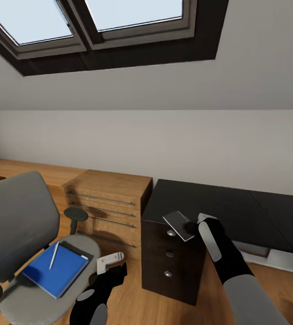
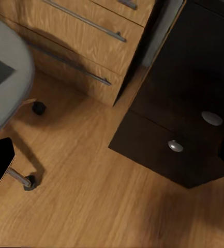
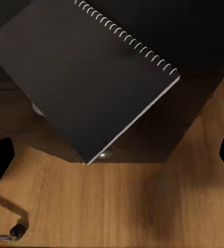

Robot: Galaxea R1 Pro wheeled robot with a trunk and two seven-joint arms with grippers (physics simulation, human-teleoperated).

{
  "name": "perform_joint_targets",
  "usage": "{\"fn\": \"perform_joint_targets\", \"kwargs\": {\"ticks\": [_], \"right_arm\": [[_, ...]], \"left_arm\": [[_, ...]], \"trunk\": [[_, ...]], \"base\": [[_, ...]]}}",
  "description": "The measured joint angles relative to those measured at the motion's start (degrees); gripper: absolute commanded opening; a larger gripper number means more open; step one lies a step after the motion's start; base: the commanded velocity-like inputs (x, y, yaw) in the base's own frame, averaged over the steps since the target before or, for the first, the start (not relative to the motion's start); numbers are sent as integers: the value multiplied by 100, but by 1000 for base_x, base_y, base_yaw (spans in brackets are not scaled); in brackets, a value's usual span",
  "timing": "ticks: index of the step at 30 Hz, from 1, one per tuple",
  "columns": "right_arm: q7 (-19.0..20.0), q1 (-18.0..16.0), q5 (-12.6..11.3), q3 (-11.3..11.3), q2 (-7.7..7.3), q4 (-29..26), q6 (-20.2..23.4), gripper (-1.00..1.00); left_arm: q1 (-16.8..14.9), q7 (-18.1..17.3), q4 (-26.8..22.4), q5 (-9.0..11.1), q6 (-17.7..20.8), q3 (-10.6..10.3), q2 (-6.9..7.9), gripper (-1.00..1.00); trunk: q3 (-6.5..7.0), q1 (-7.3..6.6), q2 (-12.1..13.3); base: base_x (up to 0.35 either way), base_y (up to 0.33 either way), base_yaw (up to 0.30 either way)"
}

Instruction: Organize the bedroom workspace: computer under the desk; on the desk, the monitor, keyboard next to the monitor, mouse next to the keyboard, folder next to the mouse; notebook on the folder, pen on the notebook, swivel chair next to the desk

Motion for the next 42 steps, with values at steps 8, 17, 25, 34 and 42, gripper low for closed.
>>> {"fn": "perform_joint_targets", "kwargs": {"ticks": [8, 17, 25, 34, 42], "right_arm": [[-12, 0, 190, 5, 0, -3, -5, 100], [-5, 35, 379, 15, 16, -6, -10, 100], [-9, 43, 399, 16, 18, -9, -10, 100], [-9, 44, 401, 16, 15, -16, -11, 100], [-5, 49, 401, 14, 10, -30, -10, 100]], "left_arm": [[0, 3, -2, 0, 0, 0, 0, 100], [0, 4, 0, 0, 0, 0, 0, 100], [0, 4, -2, -3, 0, 0, 0, 100], [0, 5, -2, -2, 0, 0, 0, 100], [-1, 5, -1, 0, 0, -1, 0, 100]], "trunk": [[-23, 0, 0], [-50, 0, 0], [-73, 0, 0], [-99, 0, 0], [-120, 0, 0]], "base": [[0, 0, 277], [0, 0, 277], [0, 0, 277], [0, 0, 277], [0, 0, 214]]}}
